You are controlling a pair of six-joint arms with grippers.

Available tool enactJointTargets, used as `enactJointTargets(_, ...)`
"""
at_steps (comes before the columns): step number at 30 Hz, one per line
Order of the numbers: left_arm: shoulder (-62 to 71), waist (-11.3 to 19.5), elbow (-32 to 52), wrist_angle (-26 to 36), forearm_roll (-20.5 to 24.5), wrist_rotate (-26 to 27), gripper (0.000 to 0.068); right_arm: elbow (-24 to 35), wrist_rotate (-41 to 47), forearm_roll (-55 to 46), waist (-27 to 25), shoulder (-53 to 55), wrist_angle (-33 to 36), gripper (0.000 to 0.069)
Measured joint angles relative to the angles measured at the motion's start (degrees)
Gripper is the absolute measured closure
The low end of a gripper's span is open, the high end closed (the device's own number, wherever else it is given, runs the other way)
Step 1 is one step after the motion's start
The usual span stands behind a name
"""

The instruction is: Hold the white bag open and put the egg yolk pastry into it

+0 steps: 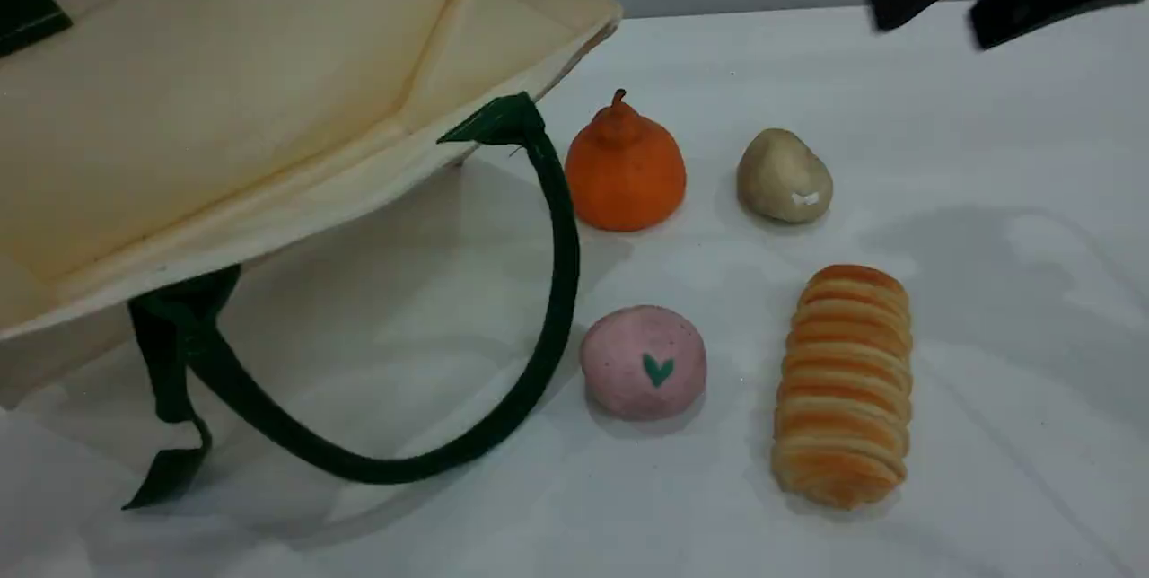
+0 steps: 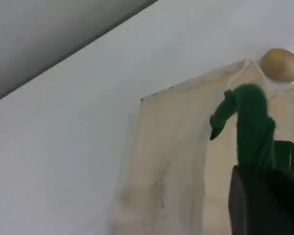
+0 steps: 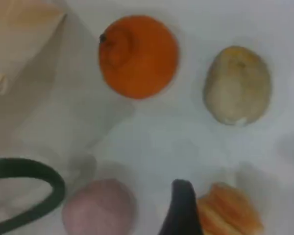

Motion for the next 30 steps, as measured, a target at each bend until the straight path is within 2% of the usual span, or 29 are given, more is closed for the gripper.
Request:
enactJointTargets(4,0.0,0.0,0.0,0.0,0.0,-0.2,0.0605,0.0,-0.2,-0.3,4.7,4.2,-5.0,0.0177)
enactJointTargets(7,0.0,0.0,0.0,0.0,0.0,-0.2,0.0605,0.0,-0.9,-0.3,6.3,7.3,-8.1,0.0177)
enactJointTargets(13,0.0,0.0,0.0,0.0,0.0,-0.2,0.0606,-1.3,-1.3,-0.4,6.3,12.1,-9.1,0.0177)
enactJointTargets(18,0.0,0.0,0.0,0.0,0.2,-0.2,0.0606,-5.0,-1.4,-0.9,7.9,14.0,-9.1,0.0177)
enactJointTargets(30,0.0,0.0,0.0,0.0,0.2,-0.2,0.0606,-12.6,-1.8,-5.3,7.9,20.1,-12.3,0.0177)
